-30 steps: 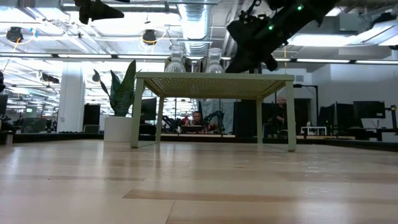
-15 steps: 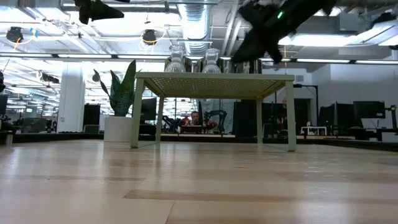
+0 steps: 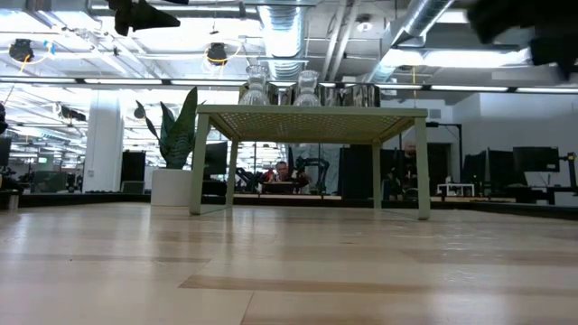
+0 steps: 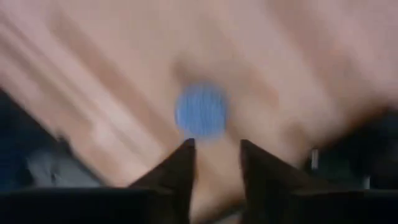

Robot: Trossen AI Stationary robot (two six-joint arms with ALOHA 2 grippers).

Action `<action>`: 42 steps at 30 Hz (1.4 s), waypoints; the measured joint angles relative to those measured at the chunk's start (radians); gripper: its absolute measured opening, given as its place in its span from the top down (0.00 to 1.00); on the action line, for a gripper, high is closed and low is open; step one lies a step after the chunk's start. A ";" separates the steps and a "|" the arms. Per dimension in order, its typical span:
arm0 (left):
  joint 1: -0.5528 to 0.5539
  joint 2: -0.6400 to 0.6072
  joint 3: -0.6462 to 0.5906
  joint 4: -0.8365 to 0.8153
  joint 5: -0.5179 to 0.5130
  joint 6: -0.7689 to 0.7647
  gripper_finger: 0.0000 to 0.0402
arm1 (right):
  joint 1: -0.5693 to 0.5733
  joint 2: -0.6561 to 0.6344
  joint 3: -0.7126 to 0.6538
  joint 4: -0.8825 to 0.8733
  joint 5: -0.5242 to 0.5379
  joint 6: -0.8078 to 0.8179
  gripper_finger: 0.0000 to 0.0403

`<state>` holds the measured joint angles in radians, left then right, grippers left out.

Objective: Pick & Place candle stick holders
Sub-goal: Put the brown glass candlestick on the shelf

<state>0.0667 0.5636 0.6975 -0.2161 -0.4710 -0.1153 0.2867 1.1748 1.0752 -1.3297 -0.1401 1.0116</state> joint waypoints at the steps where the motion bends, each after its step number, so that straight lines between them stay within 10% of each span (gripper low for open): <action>1: 0.000 0.000 0.000 0.000 0.000 -0.004 0.26 | 0.039 0.014 0.000 -0.017 -0.035 0.014 0.64; 14: 0.000 0.000 0.000 -0.001 0.000 -0.024 0.26 | 0.559 0.057 0.000 0.147 -0.062 0.554 0.10; 42: 0.000 0.000 0.000 -0.002 0.000 -0.048 0.26 | 0.818 0.384 0.000 0.269 0.111 0.718 0.08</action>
<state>0.0669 0.5636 0.6975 -0.2176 -0.4706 -0.1631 1.1044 1.5589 1.0756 -1.0605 -0.0288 1.7293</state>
